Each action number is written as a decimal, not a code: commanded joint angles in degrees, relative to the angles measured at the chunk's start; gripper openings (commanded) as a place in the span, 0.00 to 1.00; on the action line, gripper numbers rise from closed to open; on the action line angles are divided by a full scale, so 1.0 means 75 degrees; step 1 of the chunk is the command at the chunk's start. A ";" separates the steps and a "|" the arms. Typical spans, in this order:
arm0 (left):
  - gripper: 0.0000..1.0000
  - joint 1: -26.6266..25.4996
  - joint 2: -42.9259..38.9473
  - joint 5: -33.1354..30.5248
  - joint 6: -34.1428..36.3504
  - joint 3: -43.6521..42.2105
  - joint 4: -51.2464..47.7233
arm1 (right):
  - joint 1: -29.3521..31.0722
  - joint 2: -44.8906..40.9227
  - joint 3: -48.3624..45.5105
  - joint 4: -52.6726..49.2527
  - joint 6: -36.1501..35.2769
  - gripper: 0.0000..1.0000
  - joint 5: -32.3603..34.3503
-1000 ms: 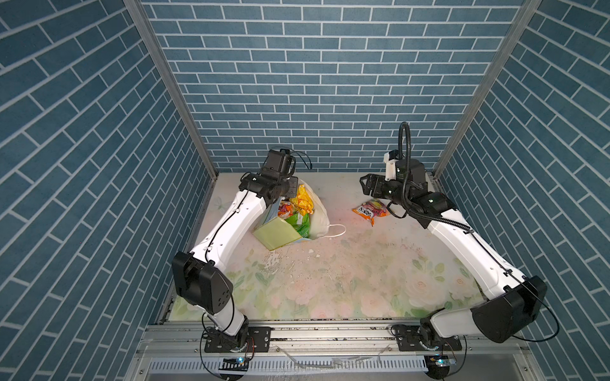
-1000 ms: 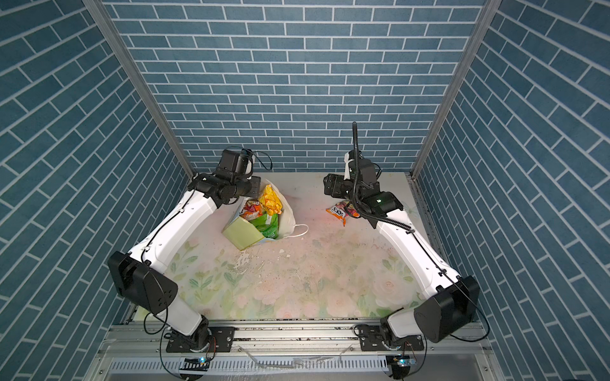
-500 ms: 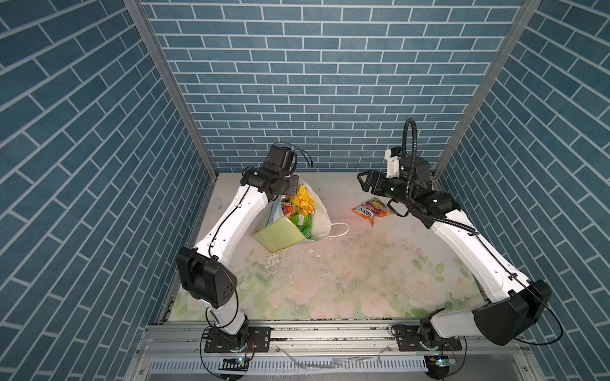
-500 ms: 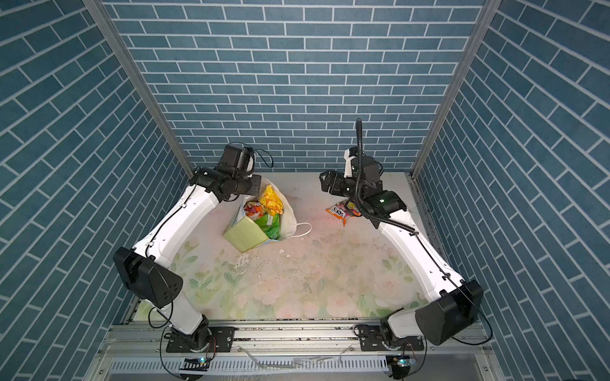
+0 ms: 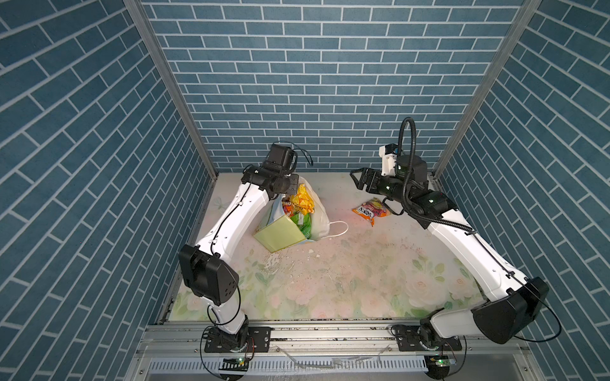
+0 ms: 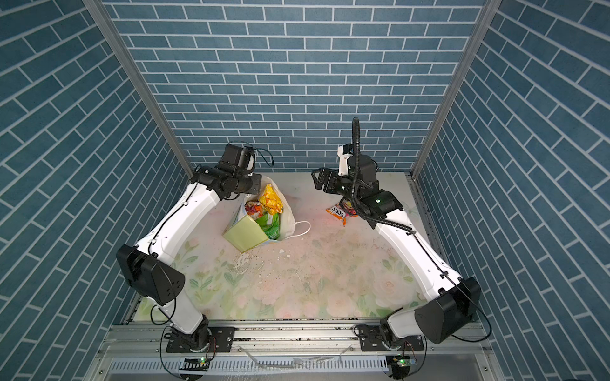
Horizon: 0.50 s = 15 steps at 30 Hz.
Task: Take the snacks out of the paper bag
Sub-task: 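Move the right gripper back over the bag opening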
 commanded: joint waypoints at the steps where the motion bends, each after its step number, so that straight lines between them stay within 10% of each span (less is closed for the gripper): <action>1: 0.00 0.0020 -0.0073 0.0163 -0.0142 0.0280 0.0438 | 0.0117 0.0082 0.0251 0.0195 0.0026 0.88 0.0050; 15: 0.00 -0.0011 0.0039 0.0498 -0.0344 0.0164 0.0684 | 0.0342 0.0291 -0.0732 0.1701 0.0076 0.85 -0.0376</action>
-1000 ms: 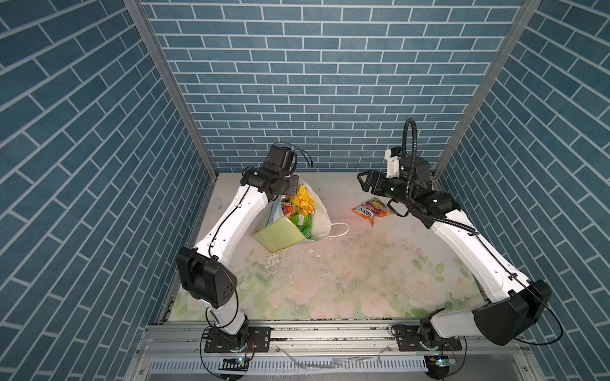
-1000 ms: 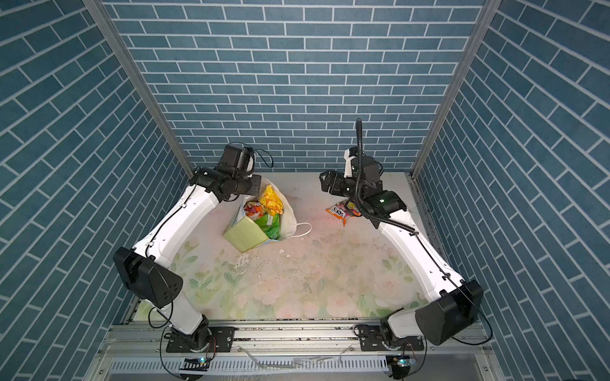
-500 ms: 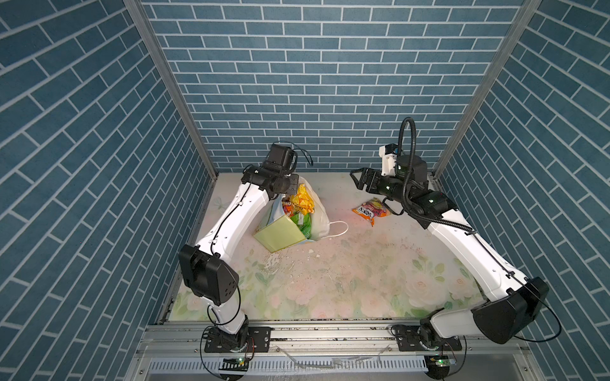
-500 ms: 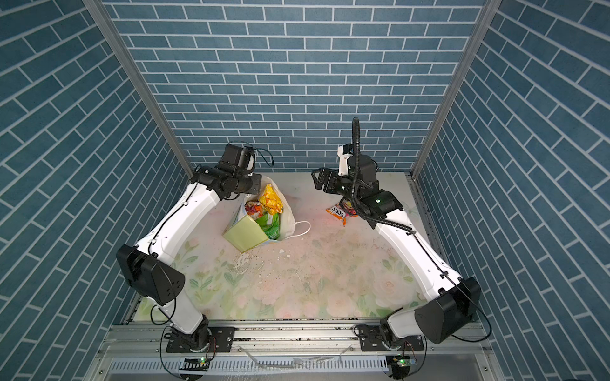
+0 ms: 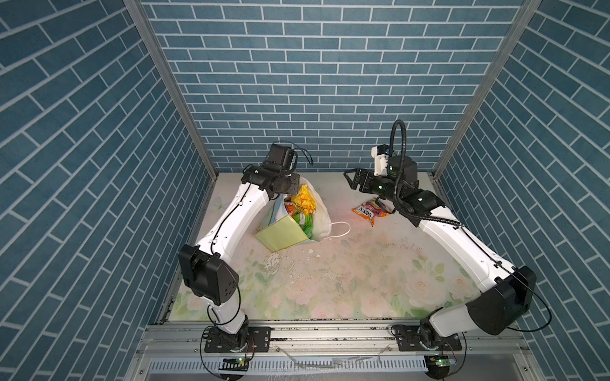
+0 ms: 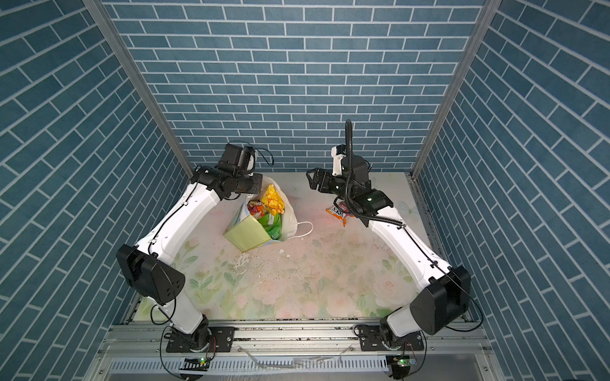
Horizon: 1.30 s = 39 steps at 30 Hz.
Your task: Take the snacks out of the paper bag
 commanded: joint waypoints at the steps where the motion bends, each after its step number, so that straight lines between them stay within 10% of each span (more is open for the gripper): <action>1: 0.00 -0.0003 0.0067 0.0213 -0.0116 0.0189 0.0587 | 0.0237 -0.0052 -0.0218 0.0691 0.0030 0.85 -0.0167; 39: 0.00 -0.0322 -0.0110 0.0150 0.0129 -0.0303 0.1504 | 0.2561 0.1033 -0.0080 0.0145 -0.0422 0.55 0.0453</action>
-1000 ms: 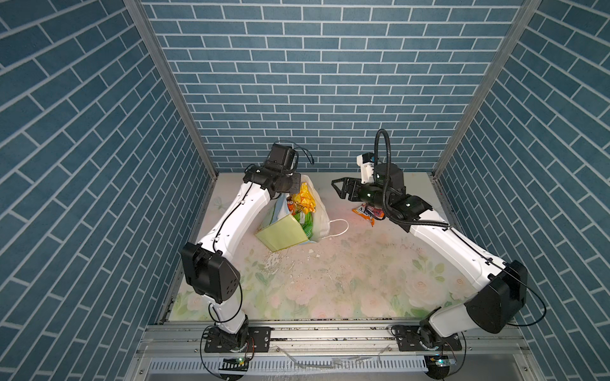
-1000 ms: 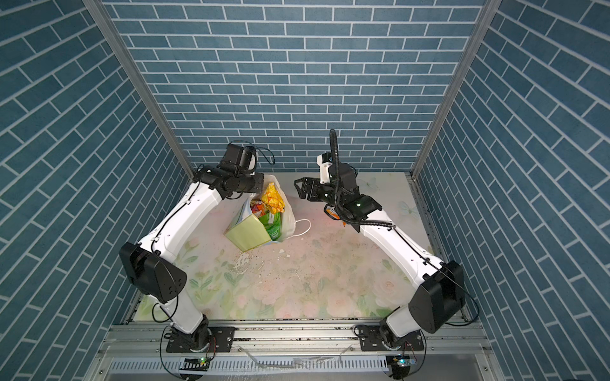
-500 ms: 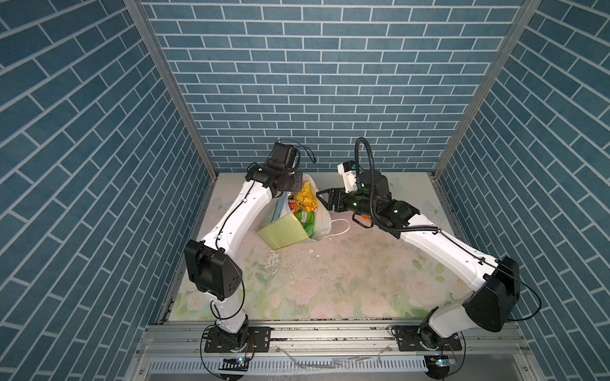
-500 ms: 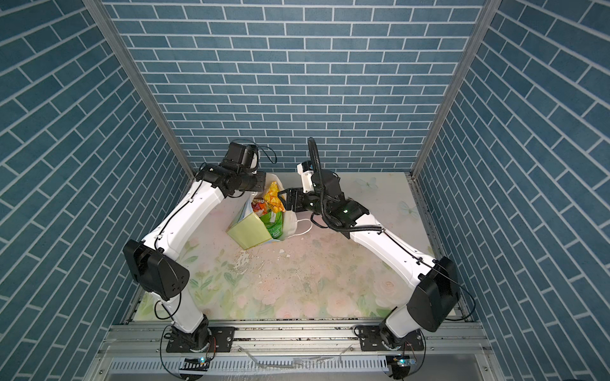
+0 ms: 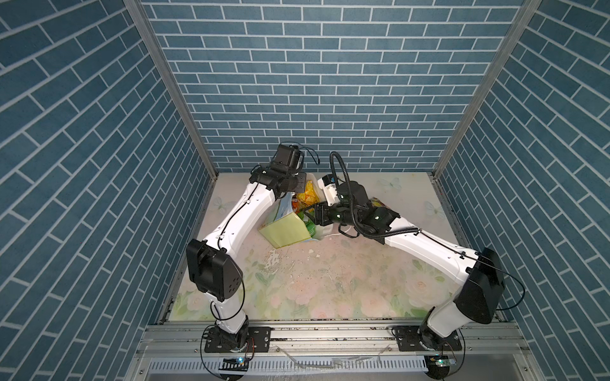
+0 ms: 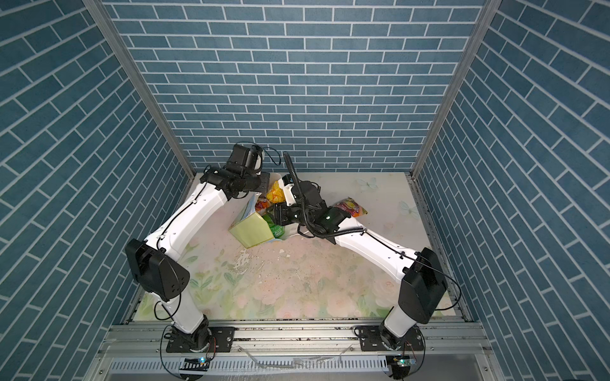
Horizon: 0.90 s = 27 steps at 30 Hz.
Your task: Take the snacks out of the paper bag
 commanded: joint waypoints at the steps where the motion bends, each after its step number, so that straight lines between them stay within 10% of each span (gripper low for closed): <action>1: 0.00 -0.0065 -0.0410 0.0138 0.0112 -0.0208 0.0737 | 0.0043 0.0065 0.0046 -0.0021 -0.0094 0.55 0.0534; 27: 0.00 -0.0268 -0.1564 0.0546 0.0321 -0.1428 0.1644 | 0.0510 0.1055 0.0270 0.0194 -0.0048 0.59 0.2589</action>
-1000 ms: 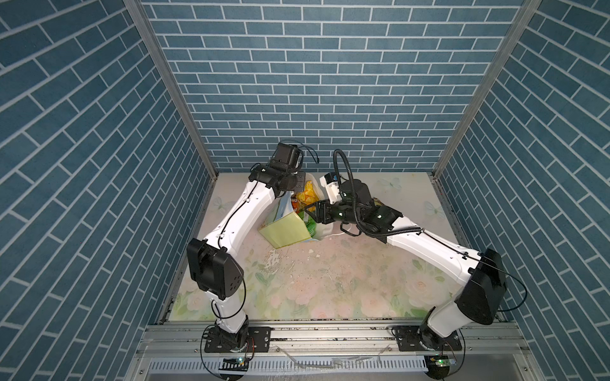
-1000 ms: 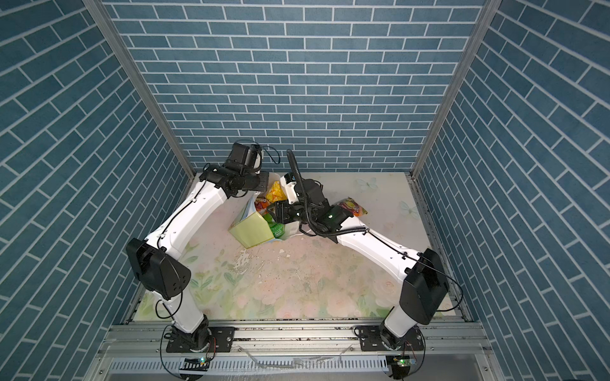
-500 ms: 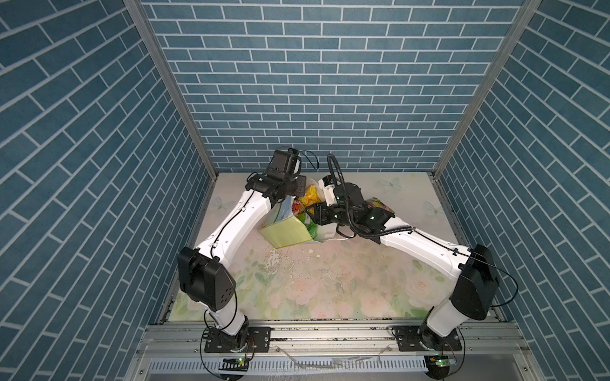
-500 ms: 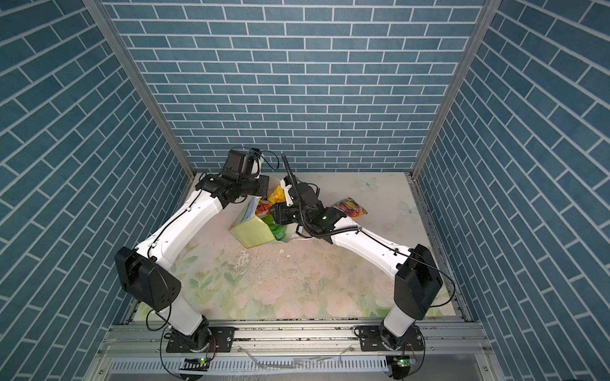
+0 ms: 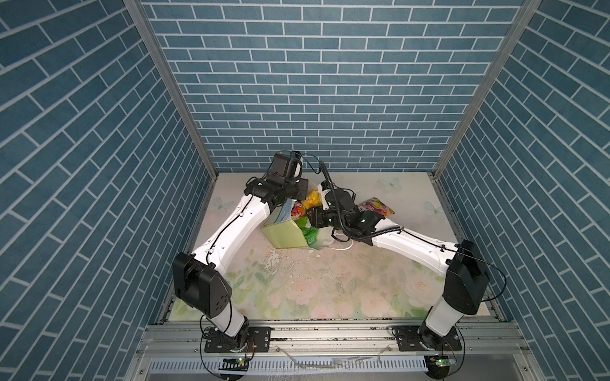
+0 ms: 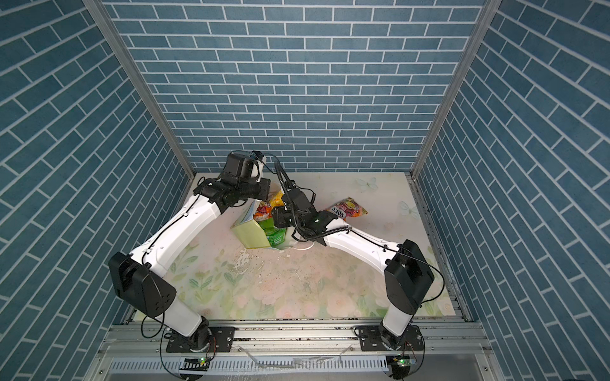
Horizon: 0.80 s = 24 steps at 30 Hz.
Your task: Take the snacks out of the paper bag
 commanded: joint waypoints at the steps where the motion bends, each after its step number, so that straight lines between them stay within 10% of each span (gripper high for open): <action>1: 0.00 -0.0073 -0.0527 -0.0071 0.0111 -0.0044 0.0726 | 0.0169 0.0228 0.0349 0.0149 -0.0287 0.59 0.0645; 24: 0.00 -0.0065 -0.1646 0.0015 0.0002 -0.1474 0.1620 | 0.0452 0.0204 -0.0078 0.1213 -0.0910 0.68 0.2098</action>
